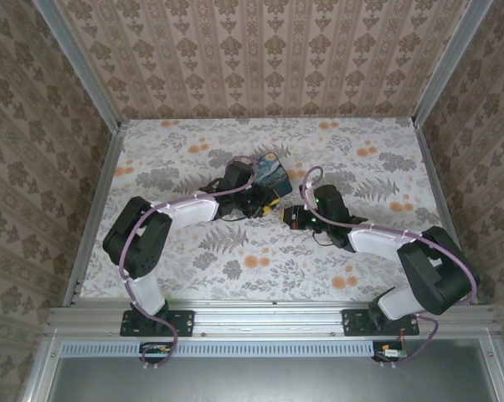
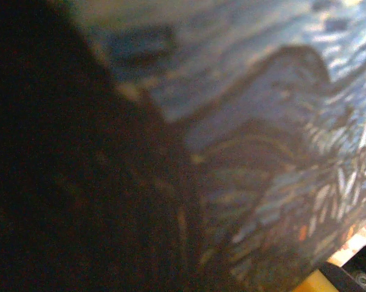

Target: Unlock a padlock with a key

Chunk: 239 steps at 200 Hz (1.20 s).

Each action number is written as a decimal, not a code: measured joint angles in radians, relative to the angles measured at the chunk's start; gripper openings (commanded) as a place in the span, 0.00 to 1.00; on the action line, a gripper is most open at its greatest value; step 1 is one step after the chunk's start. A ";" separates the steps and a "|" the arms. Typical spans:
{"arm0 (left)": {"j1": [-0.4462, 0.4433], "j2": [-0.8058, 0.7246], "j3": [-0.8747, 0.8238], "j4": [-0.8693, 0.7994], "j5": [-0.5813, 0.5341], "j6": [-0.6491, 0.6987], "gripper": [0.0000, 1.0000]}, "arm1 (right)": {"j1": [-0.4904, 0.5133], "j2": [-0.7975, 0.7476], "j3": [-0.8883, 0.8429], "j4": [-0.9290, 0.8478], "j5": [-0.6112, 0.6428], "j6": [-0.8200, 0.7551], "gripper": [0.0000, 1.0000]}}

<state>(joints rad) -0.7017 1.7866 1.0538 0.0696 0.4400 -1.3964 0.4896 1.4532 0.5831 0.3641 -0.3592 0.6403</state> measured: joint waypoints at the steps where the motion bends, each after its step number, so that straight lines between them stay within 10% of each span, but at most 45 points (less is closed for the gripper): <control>1: 0.000 0.000 0.000 -0.001 -0.001 0.000 0.00 | 0.001 0.000 0.000 0.000 0.003 0.001 0.00; 239: -0.016 0.039 0.060 -0.092 -0.099 -0.061 0.00 | 0.120 0.101 -0.094 0.348 0.237 0.123 0.00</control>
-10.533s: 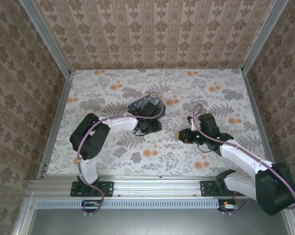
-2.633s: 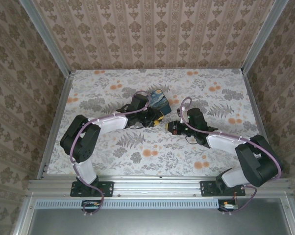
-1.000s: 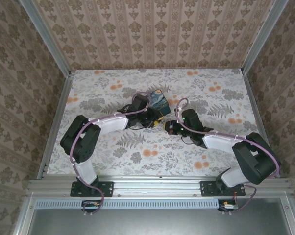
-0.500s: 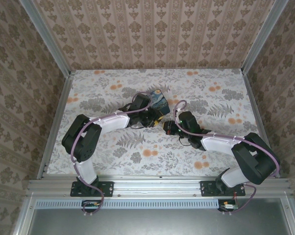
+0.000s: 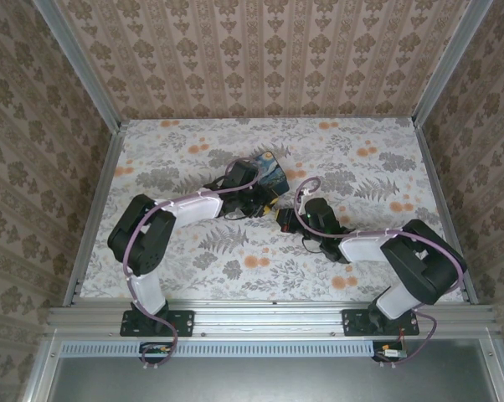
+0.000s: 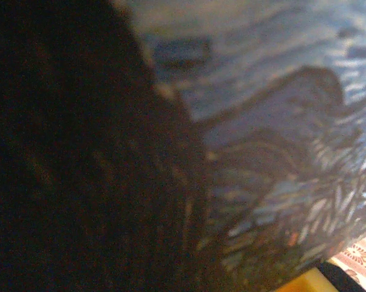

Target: Unlock a padlock with a key

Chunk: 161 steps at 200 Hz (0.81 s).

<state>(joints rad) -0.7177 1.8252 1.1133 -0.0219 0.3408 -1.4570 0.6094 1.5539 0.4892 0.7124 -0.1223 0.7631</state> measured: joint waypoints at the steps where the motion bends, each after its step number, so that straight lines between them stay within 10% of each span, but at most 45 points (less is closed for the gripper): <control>1: 0.000 0.000 0.000 0.000 0.000 0.000 0.00 | 0.000 0.002 -0.001 0.005 0.001 0.000 0.00; 161: -0.013 0.076 0.096 -0.080 -0.026 0.040 0.00 | 0.010 0.002 0.071 -0.172 0.090 0.050 0.00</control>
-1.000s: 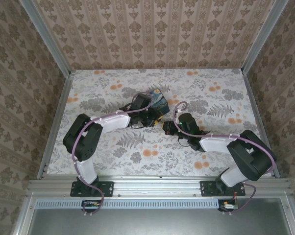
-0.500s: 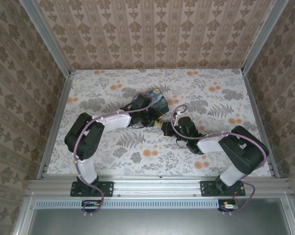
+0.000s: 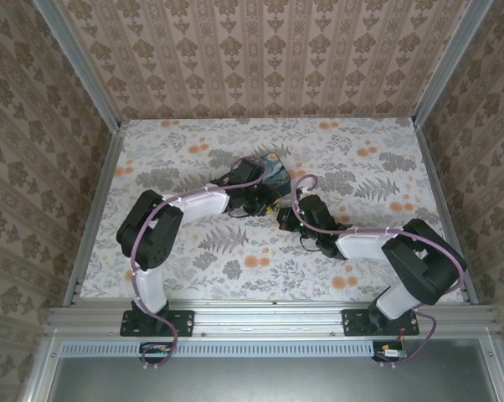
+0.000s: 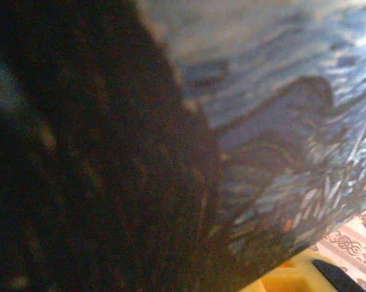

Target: Unlock a padlock with a key

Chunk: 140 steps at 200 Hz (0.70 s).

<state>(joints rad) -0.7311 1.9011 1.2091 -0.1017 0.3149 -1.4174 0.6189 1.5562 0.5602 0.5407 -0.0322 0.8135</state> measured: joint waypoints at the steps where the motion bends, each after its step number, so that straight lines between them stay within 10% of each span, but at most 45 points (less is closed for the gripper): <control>1: 0.000 0.001 0.001 0.000 -0.001 0.000 0.00 | 0.000 0.002 0.000 0.002 0.000 0.001 0.00; 140: -0.007 0.077 0.048 0.053 -0.075 0.026 0.00 | -0.078 0.166 -0.079 0.380 -0.088 0.026 0.00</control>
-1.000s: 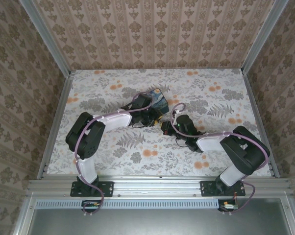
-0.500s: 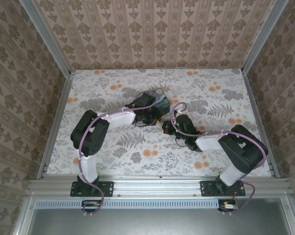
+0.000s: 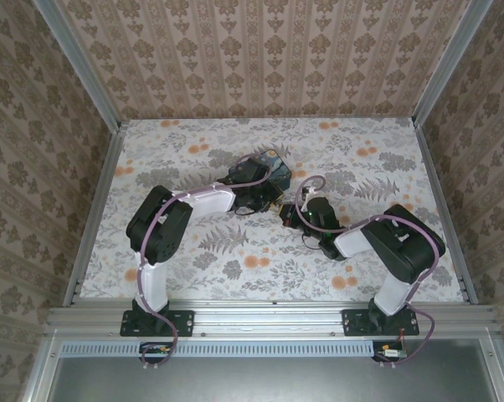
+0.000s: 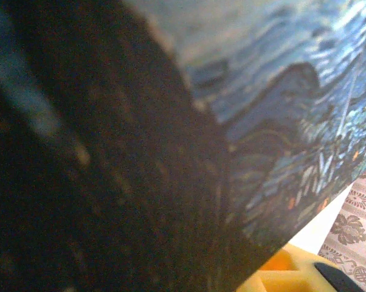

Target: Unlock a padlock with a key

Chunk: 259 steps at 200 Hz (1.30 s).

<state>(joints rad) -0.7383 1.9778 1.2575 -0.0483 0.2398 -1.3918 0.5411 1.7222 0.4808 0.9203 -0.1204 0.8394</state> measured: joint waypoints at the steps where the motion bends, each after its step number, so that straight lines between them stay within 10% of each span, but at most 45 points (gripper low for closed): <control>1: 0.000 0.000 0.000 0.000 0.000 0.000 0.00 | 0.000 0.000 -0.002 0.003 0.000 0.000 0.00; 98: -0.002 0.019 0.031 -0.030 -0.007 0.001 0.00 | -0.003 0.018 -0.014 0.036 0.013 -0.108 0.00; 170: -0.001 0.038 0.066 -0.054 0.013 0.000 0.00 | 0.042 -0.105 0.106 -0.372 0.145 -0.324 0.00; 259: 0.002 0.043 0.067 -0.046 0.023 0.001 0.00 | 0.077 -0.083 0.065 -0.242 0.196 -0.451 0.00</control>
<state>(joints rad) -0.7361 2.0205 1.3247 -0.0940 0.2623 -1.3911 0.6186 1.6394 0.5461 0.6785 0.0761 0.3889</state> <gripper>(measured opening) 0.290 0.066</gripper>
